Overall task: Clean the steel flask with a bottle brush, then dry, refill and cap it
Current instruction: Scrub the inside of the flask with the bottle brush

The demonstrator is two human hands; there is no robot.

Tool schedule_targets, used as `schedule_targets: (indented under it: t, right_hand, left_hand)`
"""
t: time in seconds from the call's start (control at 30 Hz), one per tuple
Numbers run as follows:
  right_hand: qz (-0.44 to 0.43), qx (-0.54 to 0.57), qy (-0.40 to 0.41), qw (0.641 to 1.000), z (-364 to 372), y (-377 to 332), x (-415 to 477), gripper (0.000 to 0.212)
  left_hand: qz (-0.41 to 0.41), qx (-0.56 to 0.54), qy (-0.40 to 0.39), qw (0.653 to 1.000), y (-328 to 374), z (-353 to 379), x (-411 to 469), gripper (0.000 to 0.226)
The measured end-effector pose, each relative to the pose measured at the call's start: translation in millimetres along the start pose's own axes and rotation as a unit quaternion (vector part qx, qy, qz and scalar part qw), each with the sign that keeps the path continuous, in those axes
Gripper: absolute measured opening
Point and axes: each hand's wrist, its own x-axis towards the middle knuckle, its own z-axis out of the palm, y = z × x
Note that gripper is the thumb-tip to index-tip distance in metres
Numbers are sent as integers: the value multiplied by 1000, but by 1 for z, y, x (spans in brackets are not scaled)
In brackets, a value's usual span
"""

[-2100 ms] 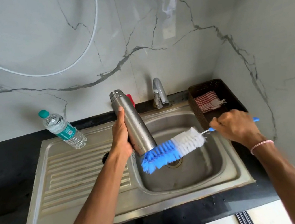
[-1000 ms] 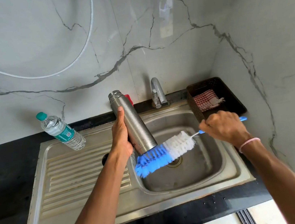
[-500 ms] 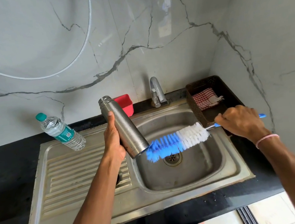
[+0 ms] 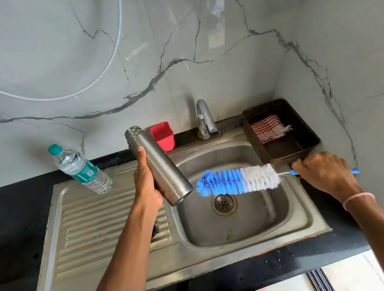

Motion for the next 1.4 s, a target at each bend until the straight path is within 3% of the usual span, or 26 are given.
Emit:
schedule_targets:
  t: [0.13,0.37,0.53,0.77,0.9,1.07,1.13,1.27,1.4]
  right_hand:
    - [30,38,-3,999,21,4,-11,45]
    - [29,32,12,999,28,-25,-22,41]
    - [96,136,40,985,23,-29,-21,44]
    - [128,192,-13,973,23,-46,-24,46]
    - [37,180,-44,982,14,-72,-18,51]
    - [-137,86,94,982,-40,-128,7,15]
    - [-163,37,142,976,-59,-158,26,16]
    - [-227,-98,206,947,-85,-219,68,18]
    - [-280,-221,217,909,-97,-275,92,20]
  left_hand:
    - [5,12,-1,1000,-4,-2,-4,60]
    - [33,62,-44,997,-12,1,-12,61]
    - [67,74,-65,993,-18,-7,-19,44]
    - [81,82,-74,991,-34,-37,-19,41]
    - [91,88,-75,989,-38,-48,-21,46]
    - [118,88,-81,986,-31,-55,-19,57]
    - [128,79,-84,985,-24,-57,-15,56]
    - [146,66,-94,983,-12,-59,-7,37]
    - [158,57,-90,982,-5,-60,-4,39]
